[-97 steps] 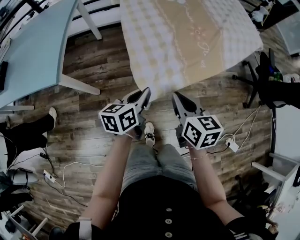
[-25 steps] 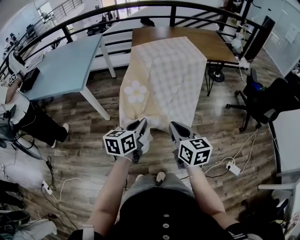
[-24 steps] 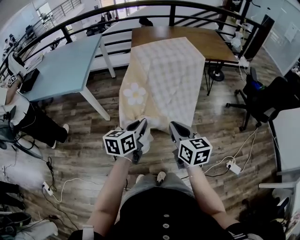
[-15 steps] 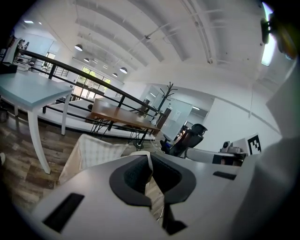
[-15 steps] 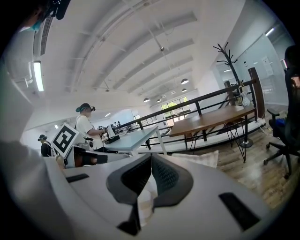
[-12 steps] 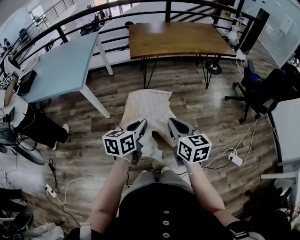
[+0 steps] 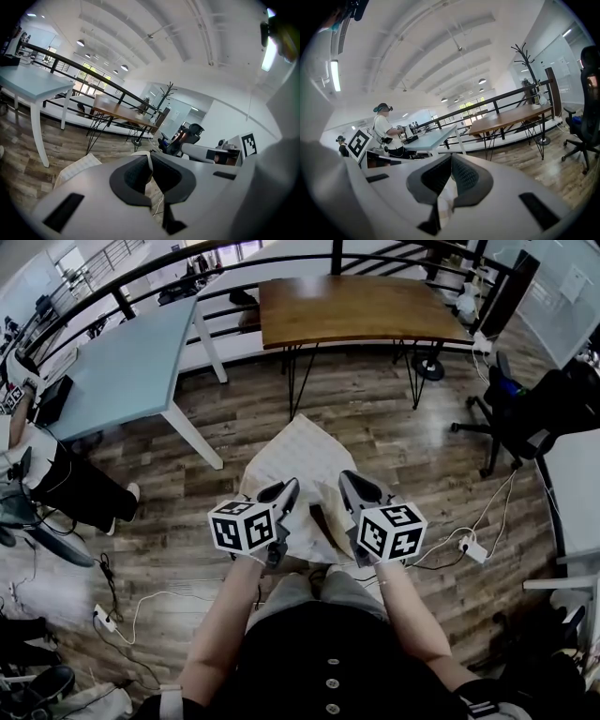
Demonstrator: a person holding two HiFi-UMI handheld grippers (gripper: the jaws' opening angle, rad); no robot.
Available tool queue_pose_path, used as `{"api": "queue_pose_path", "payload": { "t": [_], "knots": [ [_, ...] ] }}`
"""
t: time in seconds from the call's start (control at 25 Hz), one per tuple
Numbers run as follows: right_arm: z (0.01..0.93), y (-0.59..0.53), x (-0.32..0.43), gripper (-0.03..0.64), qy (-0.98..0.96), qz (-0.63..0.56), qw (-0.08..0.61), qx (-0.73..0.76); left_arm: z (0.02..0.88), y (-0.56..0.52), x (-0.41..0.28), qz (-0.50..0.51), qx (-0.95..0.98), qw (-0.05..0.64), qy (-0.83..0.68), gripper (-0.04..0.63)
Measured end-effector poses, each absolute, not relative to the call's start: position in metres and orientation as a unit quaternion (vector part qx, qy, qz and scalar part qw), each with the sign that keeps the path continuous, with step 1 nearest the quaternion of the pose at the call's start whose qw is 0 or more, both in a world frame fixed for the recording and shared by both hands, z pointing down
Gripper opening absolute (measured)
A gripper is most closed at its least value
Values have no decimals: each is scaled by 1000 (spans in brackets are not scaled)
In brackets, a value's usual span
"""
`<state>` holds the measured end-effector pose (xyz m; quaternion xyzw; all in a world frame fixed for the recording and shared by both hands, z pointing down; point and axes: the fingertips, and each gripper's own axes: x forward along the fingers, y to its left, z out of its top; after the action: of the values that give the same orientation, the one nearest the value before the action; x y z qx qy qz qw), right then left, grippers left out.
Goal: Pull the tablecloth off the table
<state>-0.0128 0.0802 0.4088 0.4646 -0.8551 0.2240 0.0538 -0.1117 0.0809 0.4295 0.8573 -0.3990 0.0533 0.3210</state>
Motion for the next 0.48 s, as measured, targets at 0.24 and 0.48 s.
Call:
{"api": "queue_pose_path", "payload": {
  "t": [0.24, 0.48],
  "knots": [
    [411, 83, -19, 28, -857, 225, 60, 459, 428, 81, -112, 51, 856, 324, -400, 15],
    [414, 83, -22, 28, -859, 226, 66, 455, 426, 82, -115, 49, 854, 326, -402, 15]
  ]
}}
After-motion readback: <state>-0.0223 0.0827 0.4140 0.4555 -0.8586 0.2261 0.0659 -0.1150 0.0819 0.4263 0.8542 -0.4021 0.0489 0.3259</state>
